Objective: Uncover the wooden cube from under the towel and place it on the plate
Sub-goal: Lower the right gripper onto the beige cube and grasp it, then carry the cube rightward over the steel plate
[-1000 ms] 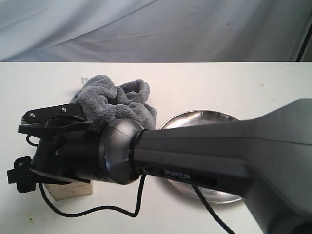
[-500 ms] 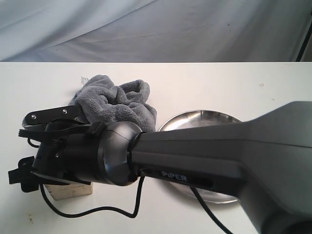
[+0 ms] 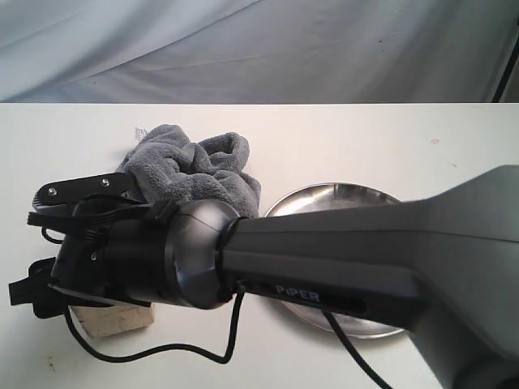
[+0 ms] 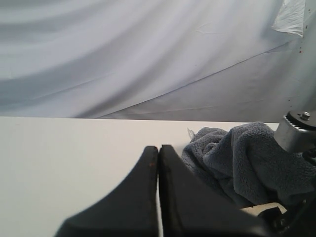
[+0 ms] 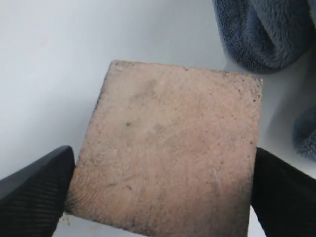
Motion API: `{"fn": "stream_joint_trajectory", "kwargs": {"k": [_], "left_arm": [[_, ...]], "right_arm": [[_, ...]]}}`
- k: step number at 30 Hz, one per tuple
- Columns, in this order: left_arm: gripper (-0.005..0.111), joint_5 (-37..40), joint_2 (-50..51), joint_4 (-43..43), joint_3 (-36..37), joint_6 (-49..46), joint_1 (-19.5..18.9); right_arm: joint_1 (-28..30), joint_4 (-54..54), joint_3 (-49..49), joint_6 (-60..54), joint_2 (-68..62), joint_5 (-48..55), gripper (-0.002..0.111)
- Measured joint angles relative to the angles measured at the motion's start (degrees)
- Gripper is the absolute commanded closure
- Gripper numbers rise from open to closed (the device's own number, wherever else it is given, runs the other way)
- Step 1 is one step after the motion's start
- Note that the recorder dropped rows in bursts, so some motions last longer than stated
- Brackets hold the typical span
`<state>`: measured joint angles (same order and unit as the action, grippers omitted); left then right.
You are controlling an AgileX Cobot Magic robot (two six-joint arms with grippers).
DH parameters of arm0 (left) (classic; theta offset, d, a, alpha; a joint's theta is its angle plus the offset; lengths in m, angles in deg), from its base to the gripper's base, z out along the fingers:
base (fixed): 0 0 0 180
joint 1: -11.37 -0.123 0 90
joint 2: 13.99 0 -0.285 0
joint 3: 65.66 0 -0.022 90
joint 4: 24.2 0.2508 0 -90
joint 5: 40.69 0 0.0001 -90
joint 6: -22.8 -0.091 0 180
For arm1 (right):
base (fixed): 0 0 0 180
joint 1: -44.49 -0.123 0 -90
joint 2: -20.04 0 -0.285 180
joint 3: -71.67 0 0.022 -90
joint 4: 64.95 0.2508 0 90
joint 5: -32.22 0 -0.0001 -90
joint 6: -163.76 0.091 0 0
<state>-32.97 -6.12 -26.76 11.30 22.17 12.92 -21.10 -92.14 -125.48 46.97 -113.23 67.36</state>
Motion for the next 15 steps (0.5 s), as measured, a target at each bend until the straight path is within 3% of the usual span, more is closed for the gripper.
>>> {"fn": "stream_joint_trajectory", "kwargs": {"k": [15], "left_arm": [[0.105, 0.0, 0.0, 0.0, 0.0, 0.0, 0.0]], "right_arm": [[-0.2, 0.0, 0.0, -10.4, 2.9, 5.7, 0.047]]}}
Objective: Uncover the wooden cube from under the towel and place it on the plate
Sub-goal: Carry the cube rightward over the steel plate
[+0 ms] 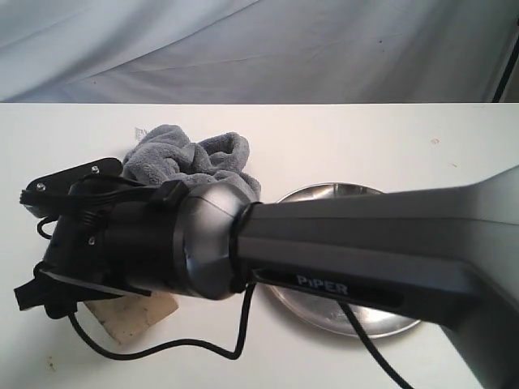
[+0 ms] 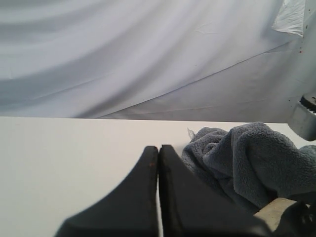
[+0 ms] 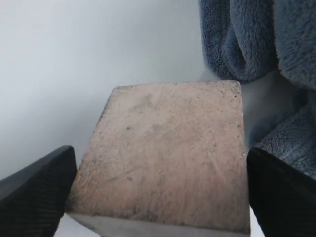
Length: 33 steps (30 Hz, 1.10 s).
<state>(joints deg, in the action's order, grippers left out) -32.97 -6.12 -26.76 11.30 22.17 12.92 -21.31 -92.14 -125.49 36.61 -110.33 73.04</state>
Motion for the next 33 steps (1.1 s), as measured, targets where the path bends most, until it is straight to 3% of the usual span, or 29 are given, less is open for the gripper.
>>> {"fn": "stream_joint_trajectory", "kwargs": {"k": [24, 33], "left_arm": [[0.105, 0.0, 0.0, 0.0, 0.0, 0.0, 0.0], [0.105, 0.0, 0.0, 0.0, 0.0, 0.0, 0.0]], "right_arm": [[-0.1, -0.5, 0.0, -4.2, 4.1, 8.0, 0.049], [0.0, -1.8, 3.4, -4.9, 12.5, 9.7, 0.049]]}}
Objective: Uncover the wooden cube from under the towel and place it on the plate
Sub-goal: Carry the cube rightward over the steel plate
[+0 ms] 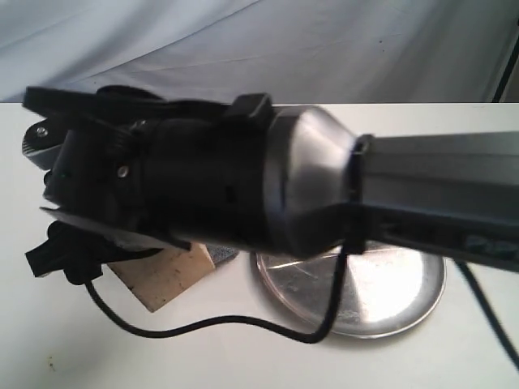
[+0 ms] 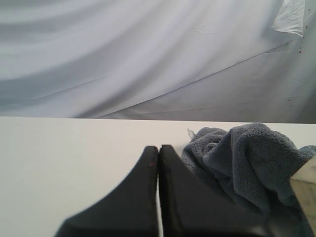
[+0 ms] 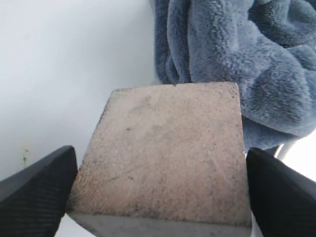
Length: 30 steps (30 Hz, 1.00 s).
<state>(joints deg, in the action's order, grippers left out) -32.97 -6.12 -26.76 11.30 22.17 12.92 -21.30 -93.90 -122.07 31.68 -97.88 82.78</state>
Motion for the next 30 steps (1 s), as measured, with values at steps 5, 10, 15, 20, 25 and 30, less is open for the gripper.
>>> {"fn": "stream_joint_trajectory", "kwargs": {"k": [5, 10, 15, 20, 25, 30], "left_arm": [[0.105, 0.0, 0.0, 0.0, 0.0, 0.0, 0.0], [0.105, 0.0, 0.0, 0.0, 0.0, 0.0, 0.0], [0.105, 0.0, 0.0, 0.0, 0.0, 0.0, 0.0], [0.105, 0.0, 0.0, 0.0, 0.0, 0.0, 0.0], [0.105, 0.0, 0.0, 0.0, 0.0, 0.0, 0.0], [0.105, 0.0, 0.0, 0.0, 0.0, 0.0, 0.0]], "right_arm": [[2.2, -0.3, 5.9, 0.0, 6.4, 0.0, 0.049], [4.9, -1.3, 13.1, 0.0, 14.7, -0.2, 0.049], [9.6, -2.1, 20.0, 0.8, 21.8, -1.6, 0.049], [16.3, -2.7, 28.0, 2.0, 26.2, -4.9, 0.049], [22.0, -2.8, 34.2, 4.2, 27.0, -13.8, 0.05], [26.8, -3.0, 38.8, 6.0, 27.0, -25.1, 0.054]]}}
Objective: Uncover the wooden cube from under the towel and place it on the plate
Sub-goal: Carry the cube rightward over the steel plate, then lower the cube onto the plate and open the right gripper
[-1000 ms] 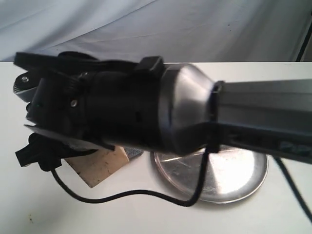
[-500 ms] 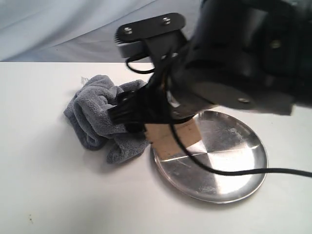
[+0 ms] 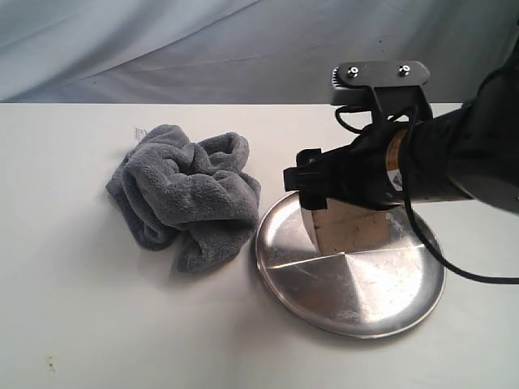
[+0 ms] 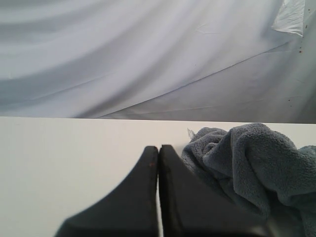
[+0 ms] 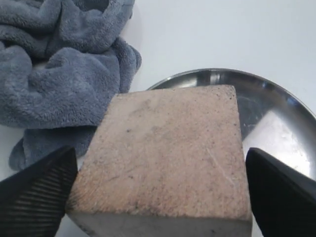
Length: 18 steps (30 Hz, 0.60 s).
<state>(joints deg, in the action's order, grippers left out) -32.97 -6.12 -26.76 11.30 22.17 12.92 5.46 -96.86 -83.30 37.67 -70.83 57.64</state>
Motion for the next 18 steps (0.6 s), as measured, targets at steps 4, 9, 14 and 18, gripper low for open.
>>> {"fn": "stream_joint_trajectory", "kwargs": {"k": [4, 9, 14, 18], "left_arm": [[0.105, 0.0, 0.0, 0.0, 0.0, 0.0, 0.0], [0.105, 0.0, 0.0, 0.0, 0.0, 0.0, 0.0], [0.105, 0.0, 0.0, 0.0, 0.0, 0.0, 0.0], [0.105, 0.0, 0.0, 0.0, 0.0, 0.0, 0.0]], "right_arm": [[2.9, -0.1, 1.9, 0.2, 0.0, -5.3, 0.055], [4.1, -0.1, 2.5, -0.7, -1.8, -7.9, 0.055], [4.8, 1.9, 2.7, -5.7, -6.8, -11.6, 0.055], [5.6, 5.7, 2.7, -12.0, -9.8, -15.1, 0.055]]}}
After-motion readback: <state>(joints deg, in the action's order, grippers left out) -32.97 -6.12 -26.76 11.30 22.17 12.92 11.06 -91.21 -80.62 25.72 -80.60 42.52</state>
